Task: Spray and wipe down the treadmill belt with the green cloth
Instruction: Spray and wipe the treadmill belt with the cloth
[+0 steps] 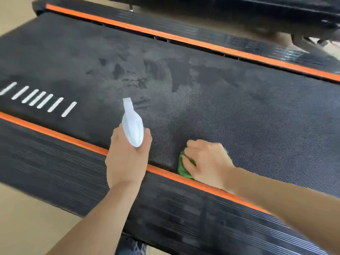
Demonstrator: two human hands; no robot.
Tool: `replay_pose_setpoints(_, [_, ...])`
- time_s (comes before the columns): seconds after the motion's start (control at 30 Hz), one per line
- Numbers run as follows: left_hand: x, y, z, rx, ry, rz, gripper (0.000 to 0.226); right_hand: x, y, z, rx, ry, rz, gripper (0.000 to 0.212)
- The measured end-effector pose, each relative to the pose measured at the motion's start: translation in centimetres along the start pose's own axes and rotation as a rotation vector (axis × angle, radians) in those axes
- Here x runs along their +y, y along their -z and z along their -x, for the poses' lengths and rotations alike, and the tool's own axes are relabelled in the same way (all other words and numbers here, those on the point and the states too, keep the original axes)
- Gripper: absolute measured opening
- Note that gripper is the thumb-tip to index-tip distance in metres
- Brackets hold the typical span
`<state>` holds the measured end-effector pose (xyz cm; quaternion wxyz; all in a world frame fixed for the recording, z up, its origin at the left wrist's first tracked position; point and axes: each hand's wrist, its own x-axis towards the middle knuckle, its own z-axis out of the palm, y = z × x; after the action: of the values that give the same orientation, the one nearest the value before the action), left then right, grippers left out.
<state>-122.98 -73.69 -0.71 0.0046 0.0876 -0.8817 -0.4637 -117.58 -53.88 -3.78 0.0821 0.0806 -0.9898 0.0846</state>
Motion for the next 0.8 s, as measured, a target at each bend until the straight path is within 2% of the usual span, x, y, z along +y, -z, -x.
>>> replay_pose_setpoints(0.13, [0.2,0.0,0.1,-0.001,-0.012,0.008,0.043,1.5,-0.1,0.2,-0.003,0.356,0.022,0.031])
replay_pose_setpoints(0.17, [0.1,-0.1,0.1,-0.003,-0.026,0.001,0.042,2.0,-0.4,-1.3,0.013,0.383,0.065,0.031])
replay_pose_setpoints(0.23, [-0.2,-0.2,-0.1,0.005,-0.037,-0.011,0.041,2.6,-1.3,-5.7,0.059,0.2,0.141,0.032])
replay_pose_setpoints(0.33, [-0.3,-0.4,-0.1,0.014,-0.029,-0.004,0.033,3.4,-2.5,-13.3,0.054,-0.259,0.17,0.036])
replay_pose_setpoints(0.37, [-0.4,-0.5,-0.2,0.015,-0.017,0.005,0.032,3.4,-2.9,-15.0,0.031,-0.346,0.155,0.035])
replay_pose_setpoints(0.43, [-0.5,-0.4,-0.3,0.02,-0.006,0.01,0.034,2.4,-3.0,-15.4,0.015,-0.382,0.119,0.033])
replay_pose_setpoints(0.63, [0.1,-0.2,0.1,0.019,-0.002,0.01,0.038,-1.5,-1.1,-2.7,-0.037,0.109,-0.03,0.032])
replay_pose_setpoints(0.77, [0.1,-0.2,0.2,0.017,-0.017,0.001,0.041,-0.1,-1.3,-2.9,-0.01,0.45,-0.016,0.029])
replay_pose_setpoints(0.8, [0.1,-0.3,0.1,0.017,-0.021,-0.004,0.04,0.4,-1.7,-4.2,0.016,0.485,0.018,0.03])
